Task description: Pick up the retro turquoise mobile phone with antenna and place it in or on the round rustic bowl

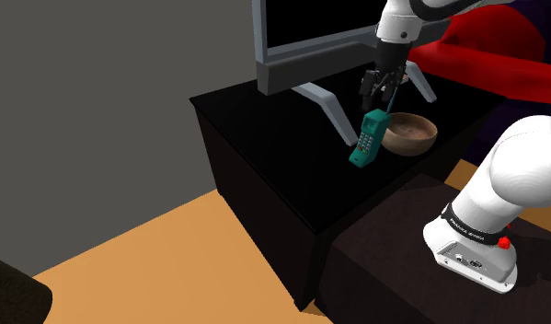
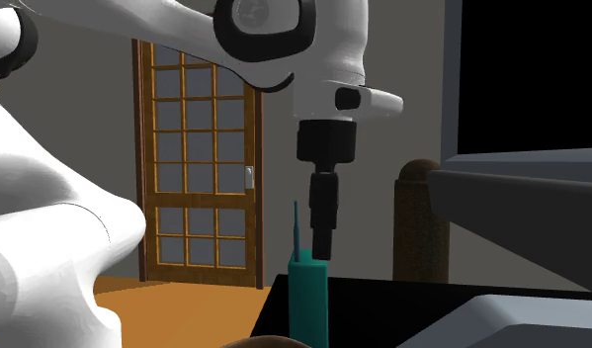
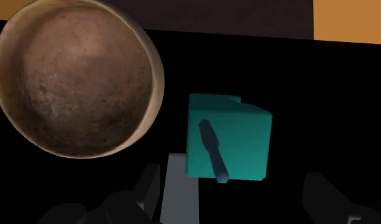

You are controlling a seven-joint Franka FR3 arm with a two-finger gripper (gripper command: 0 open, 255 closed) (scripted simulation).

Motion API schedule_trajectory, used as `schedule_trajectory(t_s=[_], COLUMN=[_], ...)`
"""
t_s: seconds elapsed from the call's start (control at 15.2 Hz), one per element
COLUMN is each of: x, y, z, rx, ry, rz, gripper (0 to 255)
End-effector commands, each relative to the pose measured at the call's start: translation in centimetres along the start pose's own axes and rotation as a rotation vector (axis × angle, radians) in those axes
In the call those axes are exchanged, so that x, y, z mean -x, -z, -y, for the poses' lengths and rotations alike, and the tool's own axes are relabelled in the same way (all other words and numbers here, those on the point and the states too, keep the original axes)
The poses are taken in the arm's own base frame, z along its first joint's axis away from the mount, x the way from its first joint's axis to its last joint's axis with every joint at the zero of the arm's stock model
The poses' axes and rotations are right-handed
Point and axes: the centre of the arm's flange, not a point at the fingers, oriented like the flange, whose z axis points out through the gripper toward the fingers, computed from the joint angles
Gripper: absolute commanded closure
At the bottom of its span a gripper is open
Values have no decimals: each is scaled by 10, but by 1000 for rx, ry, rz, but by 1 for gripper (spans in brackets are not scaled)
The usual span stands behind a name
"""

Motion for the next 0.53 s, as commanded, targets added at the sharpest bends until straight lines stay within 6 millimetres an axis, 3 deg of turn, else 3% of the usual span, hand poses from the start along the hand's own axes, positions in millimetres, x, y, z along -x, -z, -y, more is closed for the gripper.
schedule_trajectory(t_s=[0.0,0.46], x=[0,0], y=[-12,-46], z=[-3,-3], rx=[-13,-13], ry=[-5,-5], rz=[-3,-3], gripper=[0,0])
